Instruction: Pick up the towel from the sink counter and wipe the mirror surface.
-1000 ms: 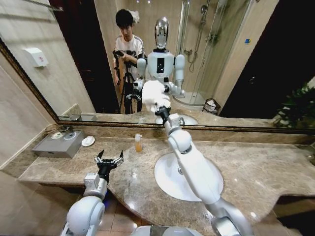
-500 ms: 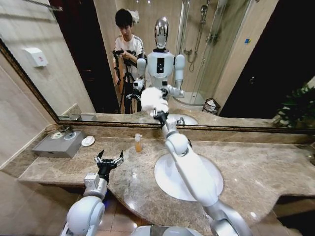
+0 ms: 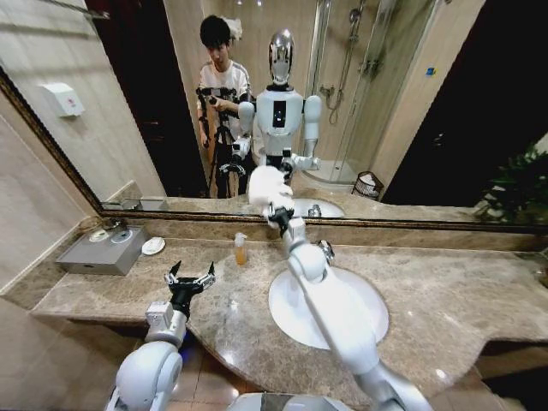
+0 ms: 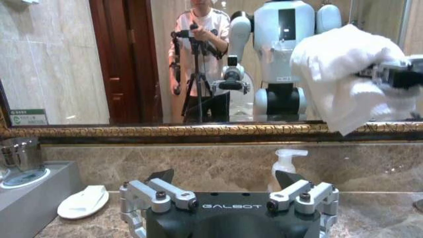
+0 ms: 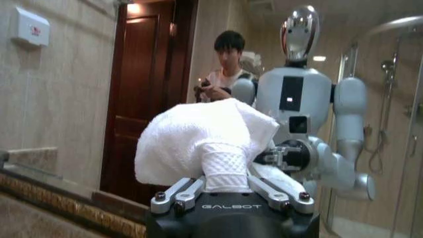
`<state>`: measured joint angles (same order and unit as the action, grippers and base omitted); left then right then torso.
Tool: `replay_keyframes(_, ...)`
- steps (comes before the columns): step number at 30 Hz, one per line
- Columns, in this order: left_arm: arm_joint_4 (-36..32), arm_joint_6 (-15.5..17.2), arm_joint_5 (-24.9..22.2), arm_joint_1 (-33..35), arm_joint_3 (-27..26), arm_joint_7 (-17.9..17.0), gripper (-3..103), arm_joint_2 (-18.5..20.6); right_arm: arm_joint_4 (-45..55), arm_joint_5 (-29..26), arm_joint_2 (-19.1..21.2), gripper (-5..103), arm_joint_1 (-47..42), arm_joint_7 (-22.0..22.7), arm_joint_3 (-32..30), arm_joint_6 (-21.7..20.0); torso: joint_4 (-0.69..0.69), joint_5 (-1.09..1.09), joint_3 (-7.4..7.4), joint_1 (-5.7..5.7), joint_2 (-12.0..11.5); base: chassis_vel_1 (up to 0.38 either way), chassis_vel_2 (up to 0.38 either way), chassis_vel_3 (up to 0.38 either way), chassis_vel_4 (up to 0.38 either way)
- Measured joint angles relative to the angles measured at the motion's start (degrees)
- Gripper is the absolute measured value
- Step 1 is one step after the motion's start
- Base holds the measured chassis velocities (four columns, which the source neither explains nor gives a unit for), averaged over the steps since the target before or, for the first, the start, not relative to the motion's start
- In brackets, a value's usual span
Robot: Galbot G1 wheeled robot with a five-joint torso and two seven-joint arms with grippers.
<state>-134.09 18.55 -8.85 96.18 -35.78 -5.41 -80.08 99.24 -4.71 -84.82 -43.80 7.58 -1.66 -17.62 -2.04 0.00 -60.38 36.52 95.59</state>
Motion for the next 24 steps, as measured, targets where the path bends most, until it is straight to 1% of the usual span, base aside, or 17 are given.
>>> replay_keyframes(1, 0.00, 0.00, 0.00, 0.00, 0.00, 0.00, 100, 0.00, 0.00, 0.00, 0.00, 12, 0.00, 0.00, 0.00, 0.00, 0.00, 0.00, 0.00, 0.00, 0.00, 0.000, 0.000, 0.000, 0.000)
replay_keyframes(3, 0.00, 0.00, 0.00, 0.00, 0.00, 0.00, 100, 0.00, 1.16, -0.52, -0.35, 12, 2.74, 0.48, -0.19, -0.30, -0.03, -0.01, 0.00, 0.00, 0.00, 0.000, 0.000, 0.000, 0.000)
replay_keyframes(7, 0.00, 0.00, 0.00, 0.00, 0.00, 0.00, 100, 0.00, 4.05, -1.21, -0.73, 12, 5.71, 1.16, -1.11, -1.03, -0.02, -0.01, 0.00, 0.01, 0.00, 0.000, 0.000, 0.000, 0.000)
replay_keyframes(10, 0.00, 0.00, 0.00, 0.00, 0.00, 0.00, 100, 0.00, 5.04, -1.37, -0.62, 12, 5.91, 1.24, -1.21, -1.22, -0.01, -0.01, 0.00, 0.00, 0.00, 0.000, 0.000, 0.000, 0.000)
replay_keyframes(13, 0.00, 0.00, 0.00, 0.00, 0.00, 0.00, 100, 0.00, 4.26, -0.92, -0.52, 12, 4.93, 0.90, -0.95, -1.05, -0.01, -0.01, 0.01, 0.00, 0.00, 0.000, 0.000, 0.000, 0.000)
replay_keyframes(15, 0.00, 0.00, 0.00, 0.00, 0.00, 0.00, 100, 0.00, 1.78, -0.39, -0.66, 12, 2.77, 0.37, -0.38, -0.72, -0.02, -0.01, 0.00, 0.00, 0.00, 0.000, 0.000, 0.000, 0.000)
replay_keyframes(20, 0.00, 0.00, 0.00, 0.00, 0.00, 0.00, 100, 0.00, -0.73, -0.03, -0.61, 12, -0.88, 0.09, 0.40, -0.38, -0.01, 0.00, 0.00, 0.00, 0.00, 0.000, 0.000, 0.000, 0.000)
replay_keyframes(24, 0.00, 0.00, 0.00, 0.00, 0.00, 0.00, 100, 0.00, -0.35, -1.06, -0.32, 12, -0.55, 0.41, 0.89, -1.00, 0.01, 0.00, 0.00, 0.00, 0.00, 0.000, 0.000, 0.000, 0.000)
